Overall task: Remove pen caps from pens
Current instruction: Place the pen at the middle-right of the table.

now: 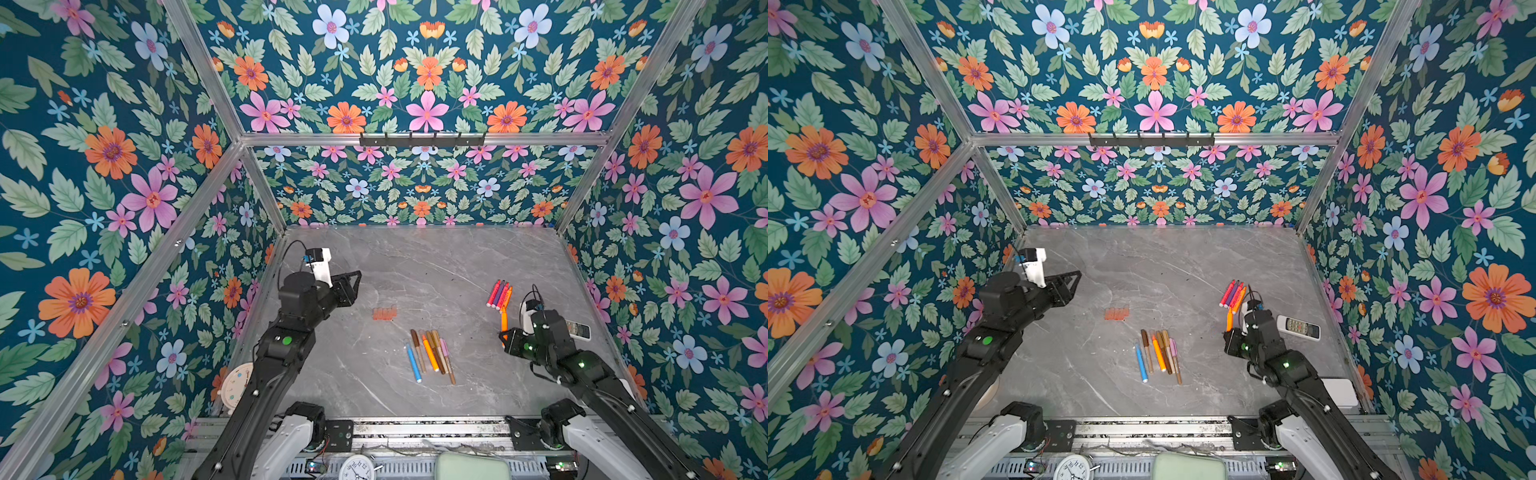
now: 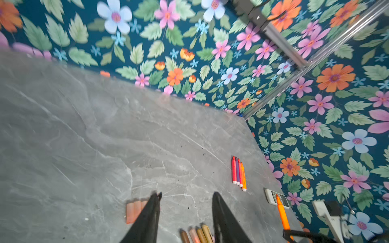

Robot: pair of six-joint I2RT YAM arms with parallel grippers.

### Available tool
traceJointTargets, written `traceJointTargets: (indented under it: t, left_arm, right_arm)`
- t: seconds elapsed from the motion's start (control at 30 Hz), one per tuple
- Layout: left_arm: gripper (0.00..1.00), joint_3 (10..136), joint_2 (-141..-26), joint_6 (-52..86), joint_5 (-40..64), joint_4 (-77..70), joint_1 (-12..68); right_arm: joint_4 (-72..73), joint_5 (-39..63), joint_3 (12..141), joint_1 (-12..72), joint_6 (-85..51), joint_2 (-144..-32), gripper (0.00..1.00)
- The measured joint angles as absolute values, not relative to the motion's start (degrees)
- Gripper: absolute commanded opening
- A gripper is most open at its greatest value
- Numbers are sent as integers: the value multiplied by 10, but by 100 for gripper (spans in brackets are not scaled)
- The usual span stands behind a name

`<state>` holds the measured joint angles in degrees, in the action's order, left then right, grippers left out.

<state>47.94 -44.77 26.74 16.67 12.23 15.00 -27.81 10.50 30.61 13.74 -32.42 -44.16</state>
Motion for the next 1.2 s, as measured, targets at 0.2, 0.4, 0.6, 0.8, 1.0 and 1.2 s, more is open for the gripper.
traceJointTargets:
  t: [0.2, 0.4, 0.6, 0.8, 1.0, 1.2]
  left_arm:
    - [50, 483, -367, 204, 152, 208, 150]
    - [50, 462, -337, 180, 167, 259, 150]
    - [50, 464, -326, 177, 169, 278, 150]
    - [50, 453, -321, 177, 179, 281, 150]
    - [49, 451, -328, 177, 182, 281, 150]
    - [49, 450, -325, 177, 182, 279, 150]
  right_arm:
    - [-240, 198, 347, -24, -300, -569, 0]
    - [-199, 215, 376, -65, -283, -670, 0]
    - [-162, 224, 386, -112, -274, -740, 0]
    - [-132, 236, 397, -115, -269, -798, 0]
    - [-110, 240, 407, -115, -269, -846, 0]
    - [-94, 259, 422, -115, -269, -881, 2]
